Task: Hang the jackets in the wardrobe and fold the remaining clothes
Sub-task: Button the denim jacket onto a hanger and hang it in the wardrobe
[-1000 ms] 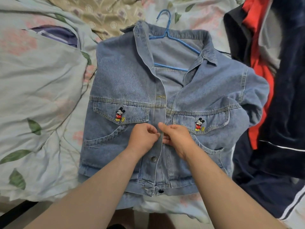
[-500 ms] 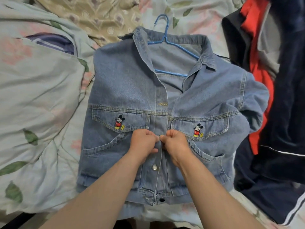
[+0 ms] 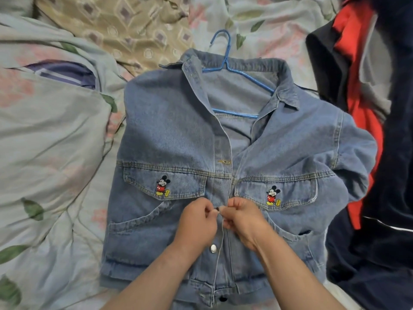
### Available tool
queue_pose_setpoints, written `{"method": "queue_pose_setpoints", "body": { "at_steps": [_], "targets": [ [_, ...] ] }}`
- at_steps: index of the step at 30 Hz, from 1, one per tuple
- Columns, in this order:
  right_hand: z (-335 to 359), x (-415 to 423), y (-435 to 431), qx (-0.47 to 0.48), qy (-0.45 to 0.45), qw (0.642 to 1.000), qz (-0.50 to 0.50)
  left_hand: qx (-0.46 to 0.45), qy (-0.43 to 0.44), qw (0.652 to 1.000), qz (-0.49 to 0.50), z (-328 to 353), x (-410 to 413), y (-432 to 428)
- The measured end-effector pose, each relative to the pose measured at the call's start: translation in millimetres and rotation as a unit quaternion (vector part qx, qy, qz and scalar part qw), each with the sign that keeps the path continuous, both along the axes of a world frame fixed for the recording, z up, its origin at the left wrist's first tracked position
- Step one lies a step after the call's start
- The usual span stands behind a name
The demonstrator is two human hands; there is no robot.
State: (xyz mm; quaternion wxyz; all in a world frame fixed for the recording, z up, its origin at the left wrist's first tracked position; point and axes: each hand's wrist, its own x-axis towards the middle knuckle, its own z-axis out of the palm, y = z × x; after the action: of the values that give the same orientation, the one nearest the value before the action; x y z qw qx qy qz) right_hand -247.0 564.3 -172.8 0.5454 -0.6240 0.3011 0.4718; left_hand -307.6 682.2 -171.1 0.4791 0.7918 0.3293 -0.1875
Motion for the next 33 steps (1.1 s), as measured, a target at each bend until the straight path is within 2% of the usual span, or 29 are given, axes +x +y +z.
{"method": "queue_pose_setpoints", "body": {
  "at_steps": [2, 4, 6, 7, 9, 11, 12, 14, 16, 18, 21, 25, 28, 33],
  "targets": [
    [2, 0, -1, -0.031, -0.036, 0.998, 0.051, -0.053, 0.032, 0.996, 0.068, 2, 2, -1],
    [5, 3, -1, -0.099, -0.107, 0.975, 0.165, -0.071, 0.055, 0.991, 0.101, 0, 7, -2],
    [12, 13, -2, -0.188, -0.191, 0.904, 0.334, -0.084, 0.09, 0.987, 0.104, 0, 13, 0],
    [16, 22, -2, -0.214, -0.22, 0.875, 0.373, -0.084, 0.109, 0.987, 0.084, 0, 17, 1],
    [27, 47, -2, -0.222, -0.304, 0.863, 0.337, -0.031, 0.114, 0.993, 0.006, 4, 25, 7],
    [35, 78, 3, -0.22, -0.406, 0.85, 0.252, 0.036, 0.062, 0.997, -0.027, 13, 39, 13],
    [37, 93, 7, -0.223, -0.44, 0.835, 0.245, 0.044, 0.026, 0.998, -0.021, 18, 50, 14],
    [36, 117, 13, -0.214, -0.451, 0.809, 0.309, 0.05, -0.044, 0.998, -0.003, 25, 77, 13],
    [27, 127, 13, -0.205, -0.422, 0.778, 0.418, 0.073, -0.071, 0.995, -0.007, 24, 104, 10],
    [21, 128, 7, -0.203, -0.4, 0.75, 0.485, 0.097, -0.029, 0.994, -0.041, 18, 124, 10],
    [18, 124, 1, -0.214, -0.402, 0.717, 0.527, 0.127, 0.031, 0.987, -0.093, 4, 132, 18],
    [16, 121, -1, -0.226, -0.437, 0.651, 0.578, 0.16, 0.003, 0.979, -0.127, -1, 122, 20],
    [15, 119, -5, -0.205, -0.449, 0.653, 0.574, 0.163, 0.003, 0.979, -0.119, -2, 119, 20],
    [13, 113, -5, -0.159, -0.45, 0.708, 0.521, 0.164, 0.01, 0.98, -0.112, -6, 121, 22]
  ]
}}
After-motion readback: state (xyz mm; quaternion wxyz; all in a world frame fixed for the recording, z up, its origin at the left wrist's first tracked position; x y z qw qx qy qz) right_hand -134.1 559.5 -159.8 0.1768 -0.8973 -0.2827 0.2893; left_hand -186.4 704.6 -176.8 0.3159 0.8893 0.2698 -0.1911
